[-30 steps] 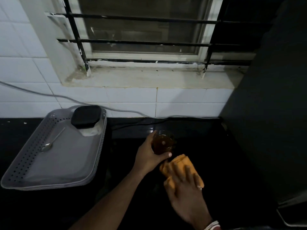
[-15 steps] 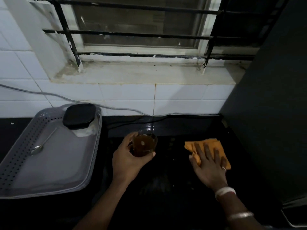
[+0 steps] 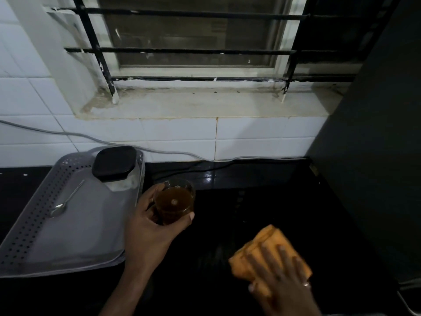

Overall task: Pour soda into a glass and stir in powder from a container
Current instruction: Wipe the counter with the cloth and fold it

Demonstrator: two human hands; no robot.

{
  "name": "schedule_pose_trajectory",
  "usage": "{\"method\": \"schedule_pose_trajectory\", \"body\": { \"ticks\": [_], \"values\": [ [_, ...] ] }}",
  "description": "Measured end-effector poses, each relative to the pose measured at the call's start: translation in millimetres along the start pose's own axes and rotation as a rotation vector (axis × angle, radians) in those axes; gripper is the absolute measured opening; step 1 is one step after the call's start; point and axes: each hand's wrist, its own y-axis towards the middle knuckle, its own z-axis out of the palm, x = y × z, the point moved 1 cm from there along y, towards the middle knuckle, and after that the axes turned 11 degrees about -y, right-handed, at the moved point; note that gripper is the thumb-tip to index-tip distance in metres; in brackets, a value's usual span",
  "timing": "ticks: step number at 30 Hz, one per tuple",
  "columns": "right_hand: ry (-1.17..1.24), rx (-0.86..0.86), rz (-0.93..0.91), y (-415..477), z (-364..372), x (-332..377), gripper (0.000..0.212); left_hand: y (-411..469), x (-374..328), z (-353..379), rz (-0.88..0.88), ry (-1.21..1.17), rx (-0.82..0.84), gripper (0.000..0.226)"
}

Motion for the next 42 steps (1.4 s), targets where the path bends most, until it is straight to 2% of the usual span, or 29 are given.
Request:
{"method": "schedule_pose_trajectory", "body": {
  "ticks": [4, 6, 9, 12, 14, 16, 18, 21, 23, 24, 27, 30, 33, 35, 37, 40, 42],
  "values": [
    [0.114, 0.124, 0.408, 82, -36, -65, 0.062, -8, -8, 7, 0.024, 0.008, 0.031, 0.075],
    [0.147, 0.163, 0.431, 137, -48, -51, 0.062, -11, -11, 12, 0.014, -0.009, 0.042, 0.077],
    [0.091, 0.181, 0.193, 160, -47, 19, 0.063, -11, -13, 18, 0.002, -0.028, 0.061, 0.079],
    [-0.062, 0.040, -0.145, 103, -29, 91, 0.065, -8, -18, 25, 0.001, -0.030, 0.080, 0.080],
    [-0.032, 0.004, -0.246, 53, -19, 102, 0.067, -6, -20, 28, -0.005, -0.029, 0.100, 0.081],
    [0.014, -0.030, -0.248, 16, -6, 79, 0.068, -5, -21, 30, -0.008, -0.025, 0.115, 0.079],
    [0.007, -0.037, -0.159, 8, -3, 36, 0.067, -6, -22, 31, -0.004, -0.028, 0.113, 0.078],
    [0.011, 0.008, 0.156, 59, -22, -21, 0.064, -9, -24, 30, 0.000, -0.013, 0.120, 0.078],
    [0.085, 0.081, 0.334, 114, -34, -29, 0.062, -10, -24, 29, -0.007, -0.024, 0.112, 0.078],
    [0.100, 0.112, 0.332, 138, -40, -20, 0.061, -10, -24, 28, -0.011, -0.028, 0.111, 0.079],
    [0.034, 0.119, 0.123, 162, -43, 41, 0.065, -9, -27, 30, -0.006, -0.039, 0.106, 0.082],
    [-0.067, 0.038, -0.233, 104, -30, 100, 0.069, -4, -30, 32, 0.006, -0.047, 0.104, 0.082],
    [-0.079, -0.028, -0.310, 36, -6, 93, 0.059, 1, -31, 33, 0.012, -0.030, 0.121, 0.081],
    [-0.125, -0.094, -0.233, 6, 13, 52, 0.048, 3, -32, 33, 0.019, -0.032, 0.122, 0.080],
    [-0.098, -0.031, -0.063, 0, 14, 0, 0.054, 3, -32, 33, 0.023, -0.024, 0.124, 0.079],
    [0.012, 0.046, 0.219, 40, -18, -54, 0.059, 0, -30, 29, 0.020, -0.020, 0.125, 0.078],
    [0.093, 0.087, 0.382, 91, -34, -58, 0.058, -3, -30, 27, 0.022, -0.021, 0.121, 0.078]
  ]
}}
